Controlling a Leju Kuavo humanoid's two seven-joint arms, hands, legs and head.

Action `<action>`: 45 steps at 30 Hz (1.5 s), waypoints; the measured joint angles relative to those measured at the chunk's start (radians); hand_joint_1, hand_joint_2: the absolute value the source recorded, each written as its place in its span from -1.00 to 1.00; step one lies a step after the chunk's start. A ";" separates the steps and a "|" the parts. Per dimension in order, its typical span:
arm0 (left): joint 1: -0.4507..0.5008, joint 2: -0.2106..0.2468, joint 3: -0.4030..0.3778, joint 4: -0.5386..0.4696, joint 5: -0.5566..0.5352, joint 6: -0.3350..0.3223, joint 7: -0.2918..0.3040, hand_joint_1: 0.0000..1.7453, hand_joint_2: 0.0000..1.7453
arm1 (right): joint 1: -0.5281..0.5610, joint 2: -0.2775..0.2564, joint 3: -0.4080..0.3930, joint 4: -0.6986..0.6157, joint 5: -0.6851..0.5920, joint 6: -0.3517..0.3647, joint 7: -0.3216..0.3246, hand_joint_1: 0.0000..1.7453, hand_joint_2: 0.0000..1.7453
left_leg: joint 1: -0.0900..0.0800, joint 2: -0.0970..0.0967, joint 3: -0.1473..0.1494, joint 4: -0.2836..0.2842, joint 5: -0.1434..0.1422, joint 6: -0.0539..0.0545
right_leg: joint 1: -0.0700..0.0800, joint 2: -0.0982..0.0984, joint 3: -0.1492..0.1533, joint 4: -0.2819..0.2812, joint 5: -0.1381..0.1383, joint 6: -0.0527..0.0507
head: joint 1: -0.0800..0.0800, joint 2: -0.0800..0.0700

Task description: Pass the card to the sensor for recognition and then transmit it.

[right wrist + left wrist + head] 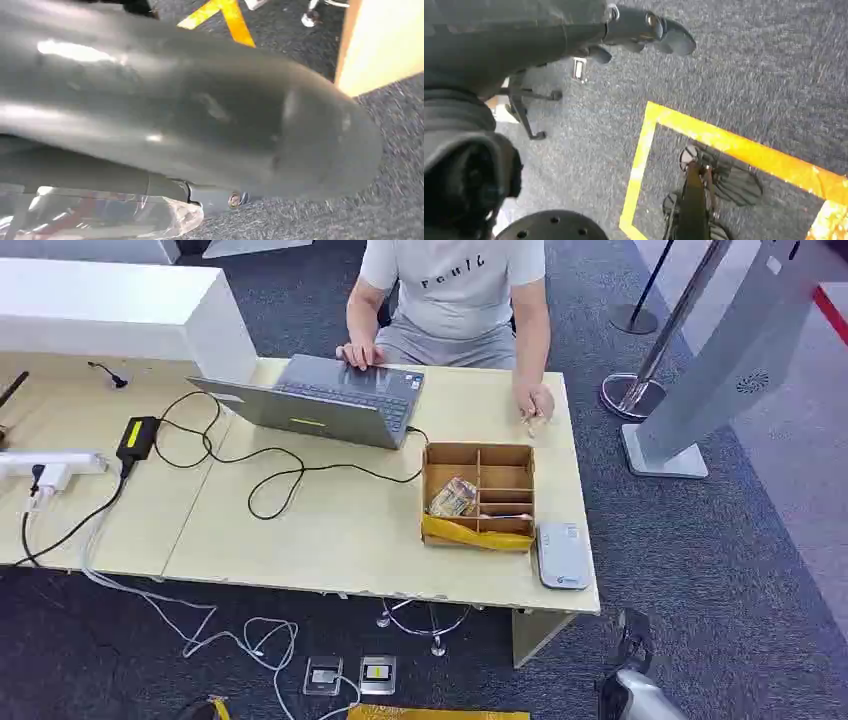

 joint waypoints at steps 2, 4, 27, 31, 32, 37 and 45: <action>0.002 0.001 0.005 0.000 0.007 0.000 -0.006 -1.00 -1.00 | 0.000 0.000 -0.011 0.004 -0.014 -0.010 -0.013 -1.00 -1.00 | 0.000 0.000 0.000 0.000 0.000 0.000 | 0.000 0.000 0.000 0.000 0.000 0.000 | 0.000 0.000; 0.002 0.002 0.008 0.000 0.013 0.000 -0.009 -1.00 -1.00 | 0.001 0.000 -0.022 0.006 -0.020 -0.017 -0.021 -1.00 -1.00 | 0.000 0.000 0.000 0.000 0.000 0.000 | 0.000 0.000 0.000 0.000 0.000 0.000 | 0.000 0.000; -0.005 0.089 0.086 0.001 0.084 -0.127 -0.091 -1.00 -1.00 | -0.005 0.042 -0.172 0.017 -0.053 -0.212 -0.133 -1.00 -1.00 | 0.000 0.000 0.000 0.000 0.000 0.000 | 0.000 0.000 0.000 0.000 0.000 0.000 | 0.000 0.000; -0.019 0.088 0.090 0.001 0.074 -0.141 -0.060 -1.00 -1.00 | -0.025 0.061 -0.189 0.019 -0.077 -0.219 -0.090 -1.00 -1.00 | 0.000 0.000 0.000 0.000 0.000 0.000 | 0.000 0.000 0.000 0.000 0.000 0.000 | 0.000 0.000; -0.022 0.088 0.090 0.001 0.073 -0.143 -0.053 -1.00 -1.00 | -0.029 0.062 -0.197 0.019 -0.084 -0.219 -0.074 -1.00 -1.00 | 0.000 0.000 0.000 0.000 0.000 0.000 | 0.000 0.000 0.000 0.000 0.000 0.000 | 0.000 0.000; -0.020 0.097 0.091 0.001 0.077 -0.154 -0.042 -1.00 -1.00 | -0.034 0.047 -0.227 0.023 -0.109 -0.217 -0.077 -1.00 -1.00 | 0.000 0.000 0.000 0.000 0.000 0.000 | 0.000 0.000 0.000 0.000 0.000 0.000 | 0.000 0.000; 0.020 0.122 0.109 0.003 0.112 -0.184 -0.050 -1.00 -1.00 | -0.063 -0.076 -0.267 0.026 -0.086 -0.215 -0.153 -1.00 -1.00 | -0.002 -0.001 0.000 0.000 0.000 0.001 | -0.002 0.000 0.000 0.000 0.000 0.000 | 0.000 0.000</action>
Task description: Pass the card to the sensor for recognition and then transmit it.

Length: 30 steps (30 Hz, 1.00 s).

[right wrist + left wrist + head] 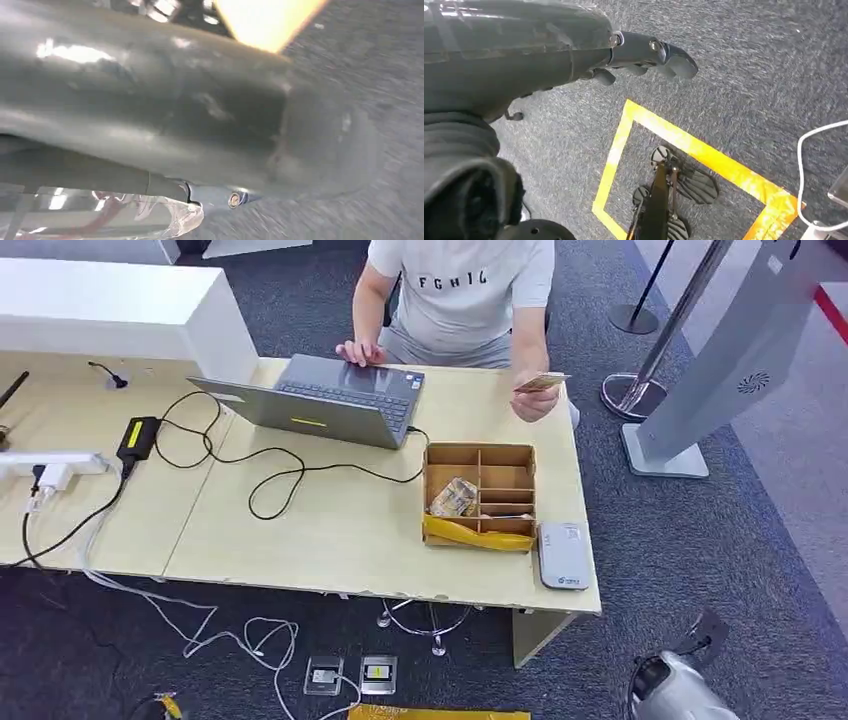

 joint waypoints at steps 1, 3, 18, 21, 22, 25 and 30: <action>0.005 0.003 0.002 0.000 0.003 -0.003 -0.002 -1.00 -1.00 | -0.008 -0.019 -0.005 0.001 0.007 0.000 -0.006 -1.00 -1.00 | 0.000 0.000 0.000 0.000 0.000 0.000 | 0.000 0.000 0.000 0.000 0.000 0.000 | 0.000 0.000; 0.013 0.009 0.006 0.000 0.004 -0.011 -0.007 -1.00 -1.00 | -0.026 -0.056 -0.012 0.001 0.020 0.001 -0.013 -1.00 -1.00 | 0.000 0.000 0.000 0.000 0.000 0.000 | 0.000 0.000 0.000 0.000 0.000 0.001 | 0.000 0.000; 0.021 0.013 0.007 0.005 -0.018 -0.029 -0.024 -1.00 -1.00 | -0.194 -0.343 -0.028 0.002 0.163 0.013 0.033 -1.00 -1.00 | -0.003 -0.001 -0.001 0.000 0.001 0.002 | -0.003 -0.001 0.000 0.000 0.001 0.002 | 0.000 0.000; 0.021 0.012 0.007 0.005 -0.028 -0.033 -0.032 -1.00 -1.00 | -0.206 -0.378 -0.029 0.002 0.172 0.008 0.012 -1.00 -1.00 | -0.002 -0.002 -0.001 0.000 0.001 0.002 | -0.003 -0.001 0.000 0.000 0.001 0.002 | -0.001 0.000; 0.021 0.012 0.007 0.005 -0.031 -0.034 -0.033 -1.00 -1.00 | -0.209 -0.386 -0.029 0.002 0.177 0.008 0.007 -1.00 -1.00 | -0.002 -0.002 -0.001 0.000 0.001 0.002 | -0.003 -0.001 0.000 0.000 0.001 0.002 | -0.001 0.000; 0.021 0.011 0.006 0.005 -0.039 -0.036 -0.033 -1.00 -1.00 | -0.231 -0.422 -0.029 0.002 0.209 0.007 -0.002 -1.00 -1.00 | -0.002 -0.002 -0.001 0.000 0.001 0.002 | -0.003 -0.002 0.000 0.000 0.001 0.002 | -0.001 0.000; 0.020 0.011 0.005 0.005 -0.047 -0.043 -0.034 -1.00 -1.00 | -0.296 -0.479 -0.029 0.002 0.268 0.006 -0.011 -1.00 -1.00 | -0.003 -0.002 0.000 0.001 0.001 0.002 | -0.003 -0.002 -0.001 0.000 0.001 0.002 | -0.001 0.000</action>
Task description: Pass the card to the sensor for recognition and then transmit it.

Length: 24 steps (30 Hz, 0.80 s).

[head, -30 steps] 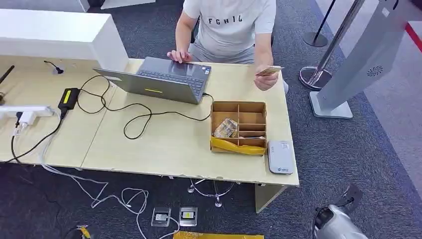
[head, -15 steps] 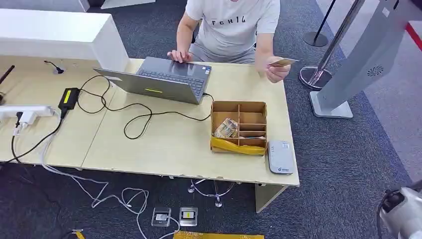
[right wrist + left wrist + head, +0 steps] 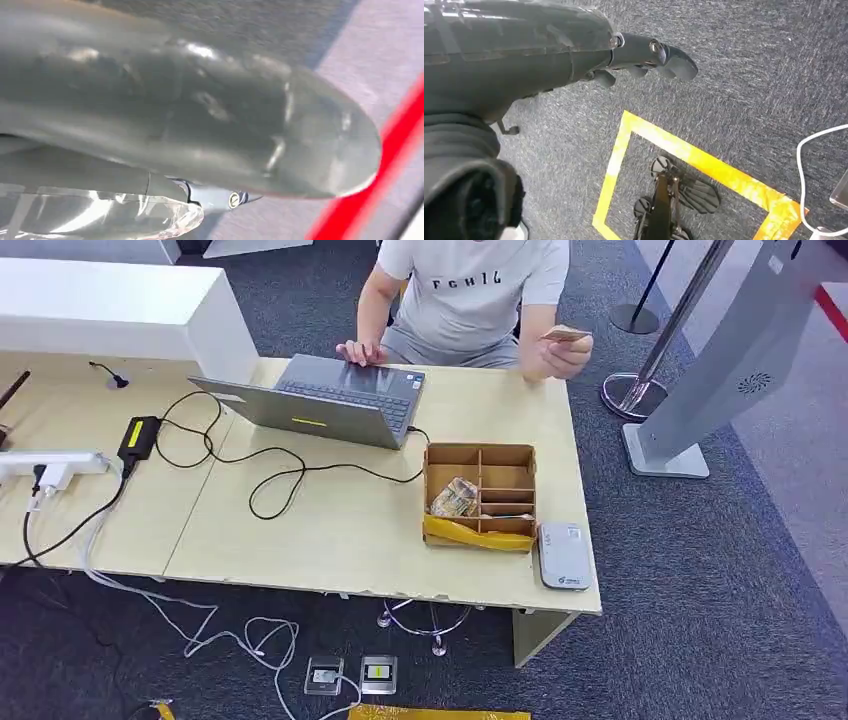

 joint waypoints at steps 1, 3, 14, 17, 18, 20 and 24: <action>-0.001 0.000 0.000 0.000 0.003 0.001 0.000 -1.00 -1.00 | -0.009 -0.012 -0.001 0.000 -0.008 0.000 -0.016 -1.00 -1.00 | 0.000 0.000 0.000 0.000 0.000 0.000 | 0.000 0.000 0.000 0.000 0.000 0.000 | 0.000 0.000; -0.001 -0.001 0.002 0.000 0.029 0.009 0.000 -1.00 -1.00 | 0.047 -0.059 -0.031 -0.031 -0.051 -0.003 -0.051 -1.00 -1.00 | 0.002 -0.005 0.002 0.001 0.000 0.002 | 0.002 -0.004 0.004 -0.002 -0.002 0.003 | 0.000 0.000; 0.012 -0.006 0.039 0.008 0.070 0.026 0.011 -1.00 -1.00 | 0.604 -0.158 -0.682 -0.656 0.590 0.118 0.286 -1.00 -1.00 | -0.004 -0.014 0.002 -0.001 -0.005 0.003 | -0.004 -0.014 0.006 -0.001 -0.009 0.004 | 0.002 0.000; 0.014 -0.007 0.040 0.008 0.063 0.019 0.011 -1.00 -1.00 | 0.497 -0.204 -0.733 -0.538 0.669 0.186 0.068 -1.00 -1.00 | -0.005 -0.012 0.001 0.000 -0.004 0.005 | -0.005 -0.010 0.005 -0.001 -0.008 0.006 | 0.002 0.000; 0.014 -0.006 0.041 0.008 0.061 0.018 0.011 -1.00 -1.00 | 0.445 -0.215 -0.744 -0.489 0.690 0.202 -0.006 -1.00 -1.00 | -0.007 -0.009 0.000 -0.001 -0.003 0.006 | -0.007 -0.009 0.004 -0.001 -0.007 0.008 | 0.001 0.000; 0.012 -0.006 0.042 0.009 0.055 0.018 0.011 -1.00 -1.00 | 0.334 -0.236 -0.755 -0.436 0.732 0.198 -0.089 -1.00 -1.00 | -0.010 -0.004 -0.001 -0.001 -0.003 0.007 | -0.009 -0.004 0.002 0.001 -0.006 0.009 | 0.001 0.000; 0.005 -0.008 0.042 0.008 0.045 0.012 0.008 -1.00 -1.00 | 0.025 -0.204 -0.662 -0.346 0.905 0.482 -0.263 -1.00 -1.00 | -0.008 0.010 -0.001 -0.002 -0.005 0.007 | -0.007 0.010 0.002 0.002 -0.004 0.008 | 0.001 0.000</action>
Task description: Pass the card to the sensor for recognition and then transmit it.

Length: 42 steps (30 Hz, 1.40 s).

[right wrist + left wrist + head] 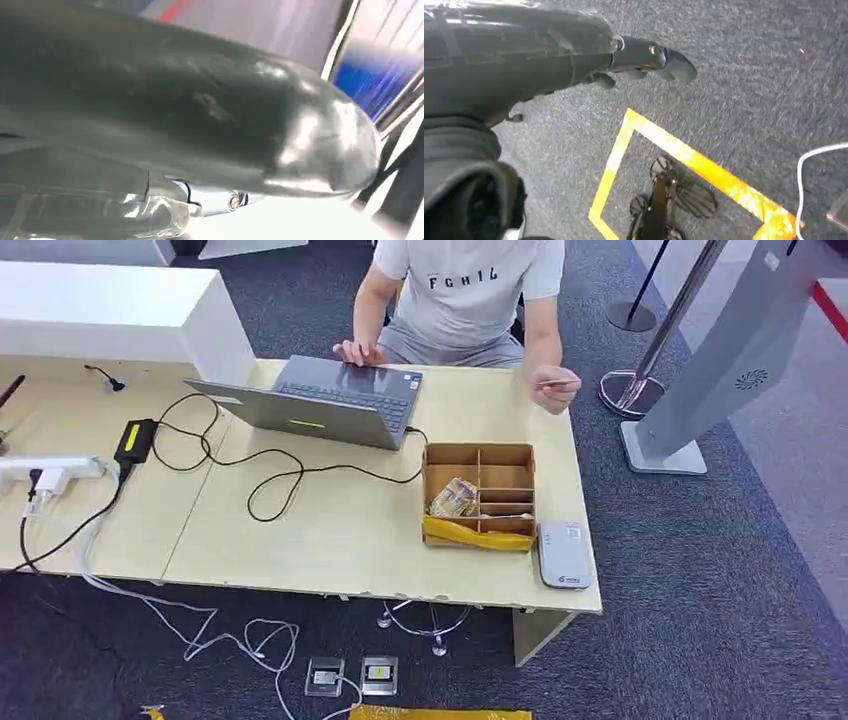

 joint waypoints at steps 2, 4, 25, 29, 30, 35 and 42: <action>-0.013 -0.002 -0.001 0.000 -0.008 -0.016 -0.009 -1.00 -1.00 | -0.072 0.015 0.100 0.040 0.120 0.263 -0.116 -1.00 -1.00 | 0.003 -0.002 0.001 0.000 0.001 0.001 | 0.003 -0.004 0.002 -0.001 0.001 0.000 | 0.001 0.000; -0.017 -0.002 -0.002 -0.002 -0.015 -0.032 -0.014 -1.00 -1.00 | -0.122 0.043 0.186 0.058 0.222 0.332 -0.180 -1.00 -1.00 | 0.003 -0.015 -0.004 0.001 0.005 0.002 | 0.003 -0.016 0.000 -0.001 0.001 0.000 | 0.002 0.000; -0.005 0.032 -0.008 0.000 -0.038 -0.067 0.006 -1.00 -1.00 | -0.338 0.277 1.039 -0.035 0.057 0.556 -0.044 -1.00 -1.00 | 0.004 -0.025 -0.012 0.002 0.010 0.001 | 0.004 -0.025 -0.007 -0.001 0.003 0.000 | 0.001 0.000; -0.006 0.031 -0.010 0.000 -0.040 -0.056 0.011 -1.00 -1.00 | -0.356 0.333 1.124 -0.021 0.098 0.463 -0.091 -1.00 -1.00 | 0.004 -0.021 -0.011 0.002 0.010 0.001 | 0.004 -0.021 -0.008 -0.001 0.003 0.000 | 0.000 0.000; -0.006 0.029 -0.011 0.000 -0.040 -0.053 0.013 -1.00 -1.00 | -0.356 0.340 1.139 -0.015 0.114 0.428 -0.098 -1.00 -1.00 | 0.004 -0.022 -0.011 0.002 0.010 0.001 | 0.004 -0.022 -0.008 -0.001 0.003 0.000 | 0.001 0.000; -0.001 0.023 -0.020 0.000 -0.047 -0.039 0.015 -1.00 -1.00 | -0.339 0.387 1.214 0.032 0.223 0.176 -0.113 -1.00 -1.00 | 0.004 -0.021 -0.011 0.002 0.010 0.001 | 0.004 -0.020 -0.008 -0.001 0.003 0.000 | 0.001 0.000; 0.001 0.021 -0.027 0.000 -0.058 -0.041 0.015 -1.00 -1.00 | -0.301 0.420 1.267 0.086 0.261 0.080 -0.112 -1.00 1.00 | 0.004 -0.021 -0.011 0.002 0.010 0.001 | 0.004 -0.020 -0.008 -0.001 0.003 0.000 | 0.001 0.000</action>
